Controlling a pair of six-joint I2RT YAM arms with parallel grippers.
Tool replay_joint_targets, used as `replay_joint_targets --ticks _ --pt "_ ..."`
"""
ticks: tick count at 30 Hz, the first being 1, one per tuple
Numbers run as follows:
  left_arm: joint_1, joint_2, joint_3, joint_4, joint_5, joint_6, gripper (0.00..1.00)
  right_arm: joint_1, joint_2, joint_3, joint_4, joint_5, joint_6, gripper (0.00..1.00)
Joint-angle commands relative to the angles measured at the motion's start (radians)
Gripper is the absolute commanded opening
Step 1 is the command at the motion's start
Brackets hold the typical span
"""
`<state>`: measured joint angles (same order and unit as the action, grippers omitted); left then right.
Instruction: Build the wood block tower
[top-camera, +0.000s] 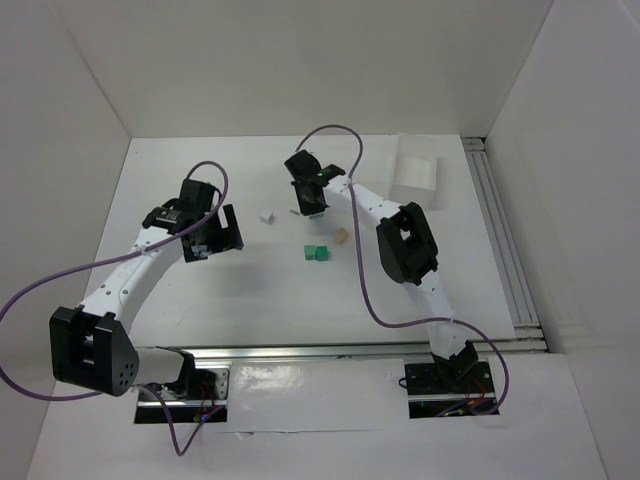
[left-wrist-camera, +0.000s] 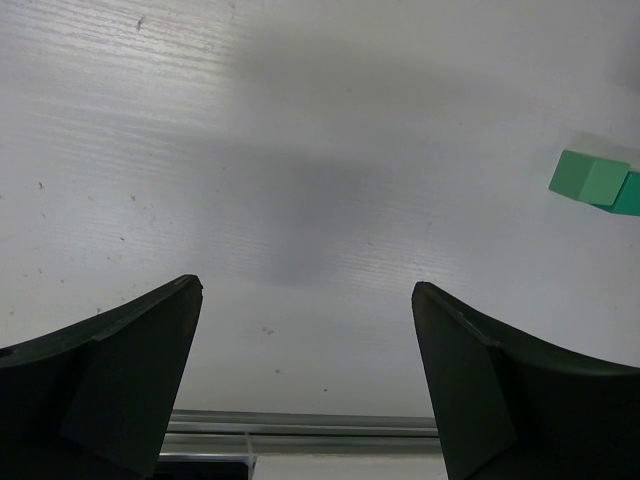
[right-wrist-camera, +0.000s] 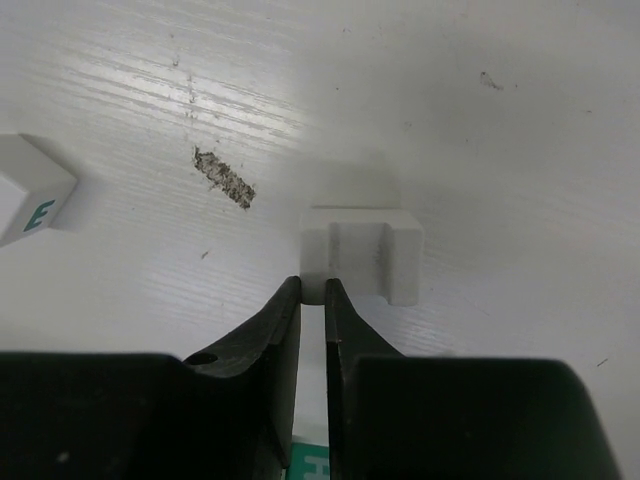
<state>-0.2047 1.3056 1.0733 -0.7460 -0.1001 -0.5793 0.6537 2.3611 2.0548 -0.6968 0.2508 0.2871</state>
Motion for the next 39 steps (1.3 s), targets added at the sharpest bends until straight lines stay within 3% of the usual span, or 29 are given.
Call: replay_joint_targets --ticks 1,4,6,13,20,30,36,39 --pt "-0.004 -0.008 0.025 0.013 0.006 -0.002 1.00 -0.022 -0.028 0.048 -0.023 -0.074 0.007 0.11" --pt "-0.004 -0.020 0.034 0.034 0.055 0.042 1.00 -0.060 -0.091 0.004 0.019 -0.279 0.047 0.11" --pt "-0.016 -0.060 0.034 0.134 0.184 0.103 1.00 -0.107 -0.166 -0.086 0.110 -0.481 0.104 0.11" --pt "-0.052 -0.140 -0.092 0.547 0.414 0.245 1.00 -0.210 -0.333 -0.301 0.281 -0.815 0.219 0.11" --pt "-0.071 0.004 0.022 0.606 0.586 0.289 0.97 -0.290 -0.425 -0.502 0.523 -1.086 0.403 0.11" --pt "-0.134 0.184 0.024 0.767 0.678 0.365 0.99 -0.319 -0.536 -0.691 0.718 -1.206 0.560 0.11" --pt "-0.179 0.147 -0.073 0.936 0.619 0.395 0.99 -0.328 -0.556 -0.742 0.810 -1.246 0.644 0.11" --pt "-0.179 0.158 -0.084 0.947 0.596 0.406 0.99 -0.328 -0.565 -0.765 0.862 -1.268 0.688 0.11"
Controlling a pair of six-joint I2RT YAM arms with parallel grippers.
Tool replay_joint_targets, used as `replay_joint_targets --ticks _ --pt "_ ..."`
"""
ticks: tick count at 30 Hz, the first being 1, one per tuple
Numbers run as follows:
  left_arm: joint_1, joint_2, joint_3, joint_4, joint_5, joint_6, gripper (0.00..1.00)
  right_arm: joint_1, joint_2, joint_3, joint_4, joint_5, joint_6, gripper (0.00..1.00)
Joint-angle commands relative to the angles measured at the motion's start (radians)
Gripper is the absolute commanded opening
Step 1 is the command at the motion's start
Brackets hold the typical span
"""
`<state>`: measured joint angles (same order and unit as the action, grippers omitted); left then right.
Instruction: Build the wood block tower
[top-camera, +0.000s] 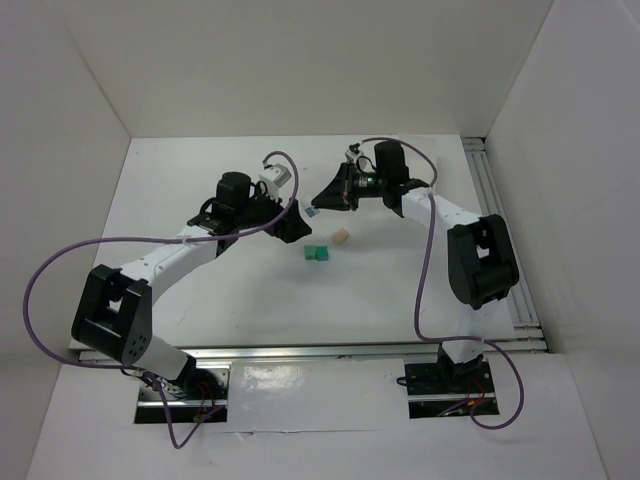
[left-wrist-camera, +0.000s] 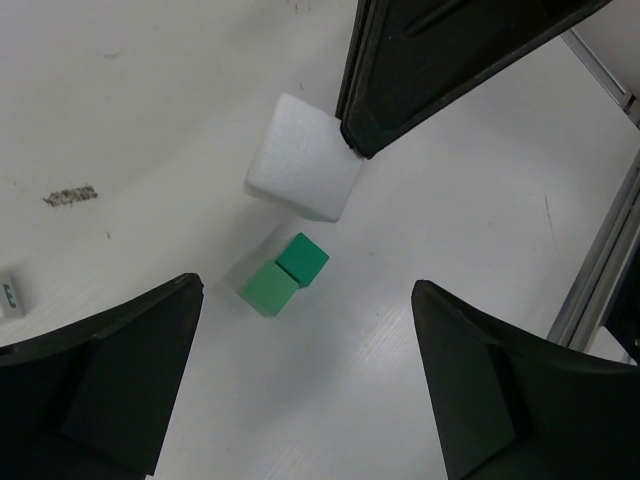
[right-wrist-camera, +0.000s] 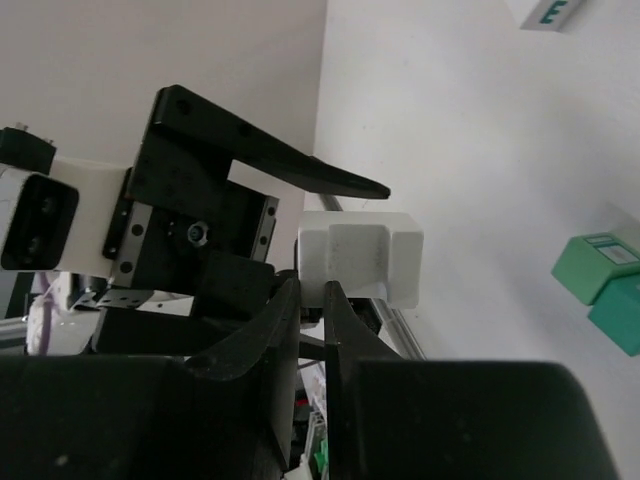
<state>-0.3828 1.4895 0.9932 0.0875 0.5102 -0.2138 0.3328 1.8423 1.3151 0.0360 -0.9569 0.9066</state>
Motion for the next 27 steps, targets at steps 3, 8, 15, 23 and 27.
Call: replay_joint_targets --ticks 3,8,15,23,27 --pt "-0.010 -0.037 -0.037 0.185 -0.027 0.031 0.99 -0.008 -0.046 -0.056 0.206 -0.081 0.125 0.11" --pt "-0.019 -0.064 -0.111 0.317 -0.050 0.019 0.99 -0.008 -0.037 -0.099 0.337 -0.112 0.225 0.11" --pt "-0.030 -0.064 -0.122 0.383 -0.050 0.021 0.94 0.002 -0.018 -0.129 0.439 -0.132 0.305 0.11" --pt "-0.050 -0.064 -0.104 0.396 0.013 0.001 0.85 0.012 -0.009 -0.151 0.492 -0.132 0.336 0.11" --pt "-0.050 -0.064 -0.103 0.423 0.050 -0.021 0.81 0.012 -0.009 -0.151 0.492 -0.132 0.336 0.11"
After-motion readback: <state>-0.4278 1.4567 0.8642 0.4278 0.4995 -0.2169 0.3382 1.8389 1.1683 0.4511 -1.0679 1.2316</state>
